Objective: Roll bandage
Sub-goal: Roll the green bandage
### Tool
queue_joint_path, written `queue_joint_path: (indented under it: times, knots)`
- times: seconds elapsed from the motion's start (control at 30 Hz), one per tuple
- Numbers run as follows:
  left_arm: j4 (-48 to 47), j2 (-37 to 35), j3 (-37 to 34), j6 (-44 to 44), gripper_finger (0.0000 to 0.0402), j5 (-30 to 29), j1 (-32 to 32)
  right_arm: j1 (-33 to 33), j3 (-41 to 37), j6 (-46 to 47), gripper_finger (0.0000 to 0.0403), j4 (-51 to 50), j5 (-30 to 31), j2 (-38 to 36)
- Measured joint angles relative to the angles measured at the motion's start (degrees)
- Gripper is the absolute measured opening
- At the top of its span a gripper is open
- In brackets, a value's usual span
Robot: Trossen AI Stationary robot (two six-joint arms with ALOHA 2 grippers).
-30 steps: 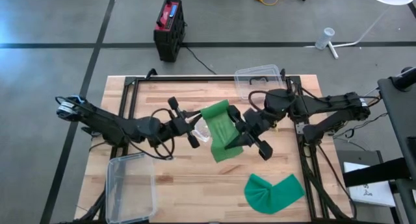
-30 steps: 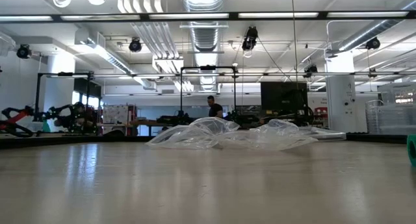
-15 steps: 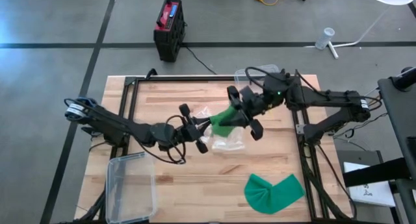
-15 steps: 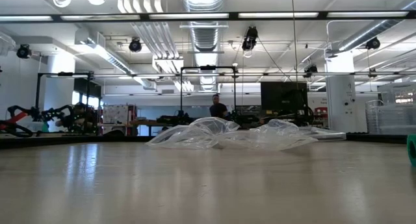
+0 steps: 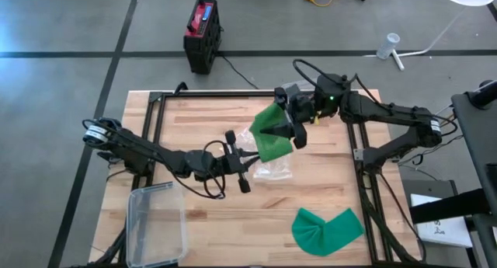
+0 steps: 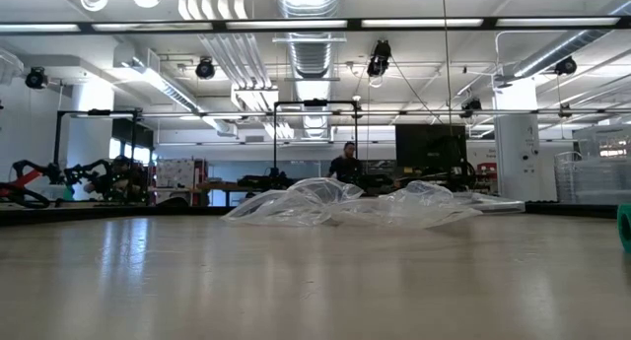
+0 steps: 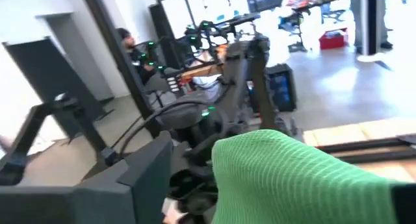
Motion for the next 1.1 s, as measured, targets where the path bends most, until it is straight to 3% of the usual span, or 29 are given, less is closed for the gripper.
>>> queue_joint_path:
  times: [0.37, 0.57, 0.77, 0.93, 1.1]
  knots:
    - [1.5, -1.5, 0.0, -2.7, 0.0000, 1.4, -3.6, -4.8, 0.0, -7.6, 0.0281, -12.3, 3.6, -0.4]
    - [1.4, -2.8, 0.0, -6.5, 0.0000, 8.1, -5.4, -5.7, 0.0, -11.8, 0.0273, -21.0, 4.7, -0.4]
    - [0.8, -4.9, 0.0, -7.6, 0.0000, 9.6, -6.5, -5.6, 0.0, -14.5, 0.0274, -27.4, 4.6, -0.5]
    - [-0.3, -6.4, 0.0, -8.6, 0.0000, 20.7, -6.6, -7.2, 2.8, -18.8, 0.0288, -33.4, 4.3, -2.1]
    - [0.8, -7.5, 0.0, -11.6, 0.0000, 21.2, -6.6, -7.1, 3.8, -22.3, 0.0299, -38.8, 4.5, -3.6]
